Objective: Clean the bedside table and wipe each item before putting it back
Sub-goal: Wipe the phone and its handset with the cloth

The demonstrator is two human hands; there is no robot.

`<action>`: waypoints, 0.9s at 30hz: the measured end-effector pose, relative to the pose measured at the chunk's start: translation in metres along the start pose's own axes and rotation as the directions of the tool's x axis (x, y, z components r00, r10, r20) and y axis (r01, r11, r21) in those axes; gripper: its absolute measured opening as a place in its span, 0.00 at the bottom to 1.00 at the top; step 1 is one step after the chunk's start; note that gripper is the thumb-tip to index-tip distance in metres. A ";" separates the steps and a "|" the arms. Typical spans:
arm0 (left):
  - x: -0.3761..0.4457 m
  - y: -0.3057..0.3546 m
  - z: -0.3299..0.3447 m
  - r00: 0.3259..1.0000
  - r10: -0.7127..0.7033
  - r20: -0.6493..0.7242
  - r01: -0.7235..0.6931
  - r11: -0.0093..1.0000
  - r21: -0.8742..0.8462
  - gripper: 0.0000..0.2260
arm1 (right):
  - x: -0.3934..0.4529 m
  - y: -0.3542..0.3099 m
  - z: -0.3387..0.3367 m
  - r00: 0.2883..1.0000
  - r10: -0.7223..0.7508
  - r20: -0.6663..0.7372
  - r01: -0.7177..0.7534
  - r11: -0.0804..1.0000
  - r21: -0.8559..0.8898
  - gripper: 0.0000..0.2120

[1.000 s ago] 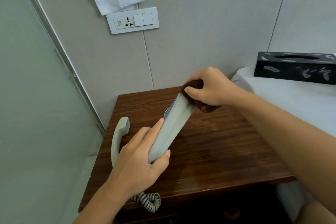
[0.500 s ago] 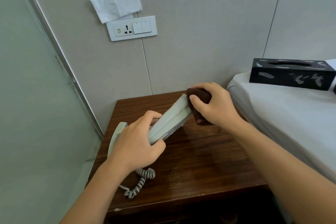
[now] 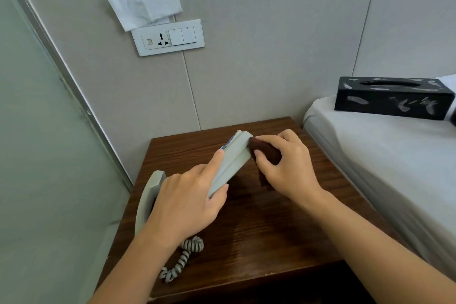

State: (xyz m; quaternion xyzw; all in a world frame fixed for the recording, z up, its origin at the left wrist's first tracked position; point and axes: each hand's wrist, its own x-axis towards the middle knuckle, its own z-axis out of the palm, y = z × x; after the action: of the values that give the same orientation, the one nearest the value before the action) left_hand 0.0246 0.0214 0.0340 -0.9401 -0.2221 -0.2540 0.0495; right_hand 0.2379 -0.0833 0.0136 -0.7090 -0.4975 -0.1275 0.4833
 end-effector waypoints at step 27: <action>-0.011 -0.018 0.022 0.961 0.100 -0.256 -0.173 0.944 -0.282 0.28 | -0.010 -0.016 -0.047 0.995 -0.070 -0.065 0.080 0.985 0.156 0.16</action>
State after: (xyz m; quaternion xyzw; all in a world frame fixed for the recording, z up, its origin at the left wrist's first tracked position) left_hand 0.0182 0.0376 0.0087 -0.9124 -0.1070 -0.3917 -0.0506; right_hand 0.2342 -0.1273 0.0391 -0.6450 -0.5179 -0.1265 0.5476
